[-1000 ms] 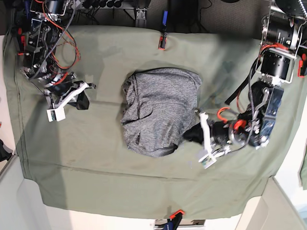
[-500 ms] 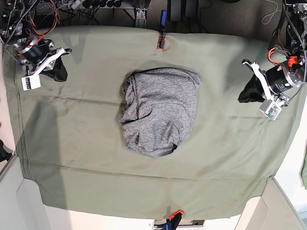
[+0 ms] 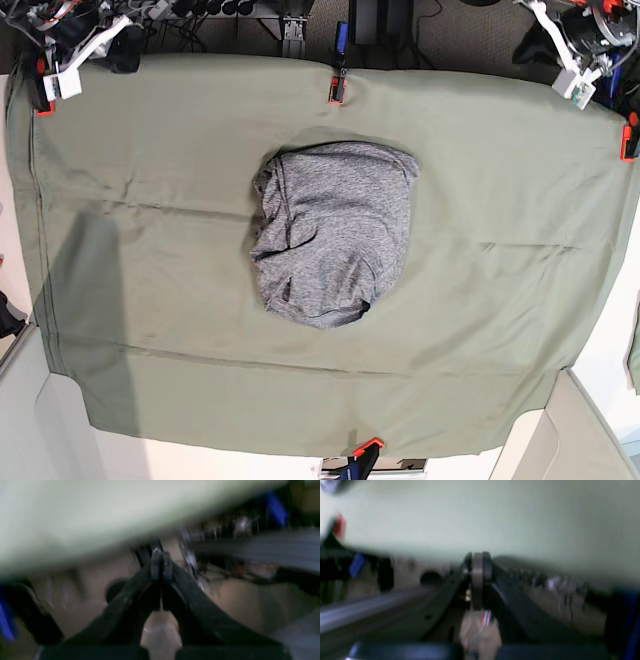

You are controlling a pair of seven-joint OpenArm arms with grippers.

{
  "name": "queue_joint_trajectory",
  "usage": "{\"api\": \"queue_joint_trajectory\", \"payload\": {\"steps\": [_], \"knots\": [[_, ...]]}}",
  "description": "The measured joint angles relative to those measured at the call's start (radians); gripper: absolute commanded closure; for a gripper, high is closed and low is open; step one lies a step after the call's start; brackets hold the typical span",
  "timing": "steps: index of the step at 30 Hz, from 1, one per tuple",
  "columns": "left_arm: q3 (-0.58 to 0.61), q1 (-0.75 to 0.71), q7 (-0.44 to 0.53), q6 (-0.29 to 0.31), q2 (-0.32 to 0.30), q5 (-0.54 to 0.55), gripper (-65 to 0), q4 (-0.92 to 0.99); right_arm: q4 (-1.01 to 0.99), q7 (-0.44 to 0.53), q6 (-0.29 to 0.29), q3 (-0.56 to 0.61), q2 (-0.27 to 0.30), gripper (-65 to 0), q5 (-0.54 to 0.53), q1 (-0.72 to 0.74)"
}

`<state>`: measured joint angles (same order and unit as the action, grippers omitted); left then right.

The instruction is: Fold the T-shirt properly

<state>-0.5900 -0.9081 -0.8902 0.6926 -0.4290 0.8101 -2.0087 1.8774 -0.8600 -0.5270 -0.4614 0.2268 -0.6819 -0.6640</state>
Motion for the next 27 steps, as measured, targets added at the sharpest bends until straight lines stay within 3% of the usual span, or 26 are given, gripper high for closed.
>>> {"api": "queue_joint_trajectory", "payload": {"steps": [11,14,22,27], "knots": [[0.0,-0.027,-0.057,0.0,0.008,0.002,0.0,0.328,-0.073,0.003,0.0,0.115,0.004,0.0,0.024,-0.112],[0.031,-0.022,-0.05,-0.002,0.006,-0.018,0.0,0.417,-0.129,0.013,0.026,0.163,0.004,0.0,0.061,-0.111],[0.294,-0.005,0.009,-0.003,-0.016,-0.237,0.0,0.599,-0.336,0.03,0.078,0.346,0.004,0.0,0.2,-0.054],[0.458,0.09,0.021,0.0,-0.011,-0.296,0.0,0.732,-0.476,0.03,0.126,0.436,0.005,0.0,0.28,0.006]]}}
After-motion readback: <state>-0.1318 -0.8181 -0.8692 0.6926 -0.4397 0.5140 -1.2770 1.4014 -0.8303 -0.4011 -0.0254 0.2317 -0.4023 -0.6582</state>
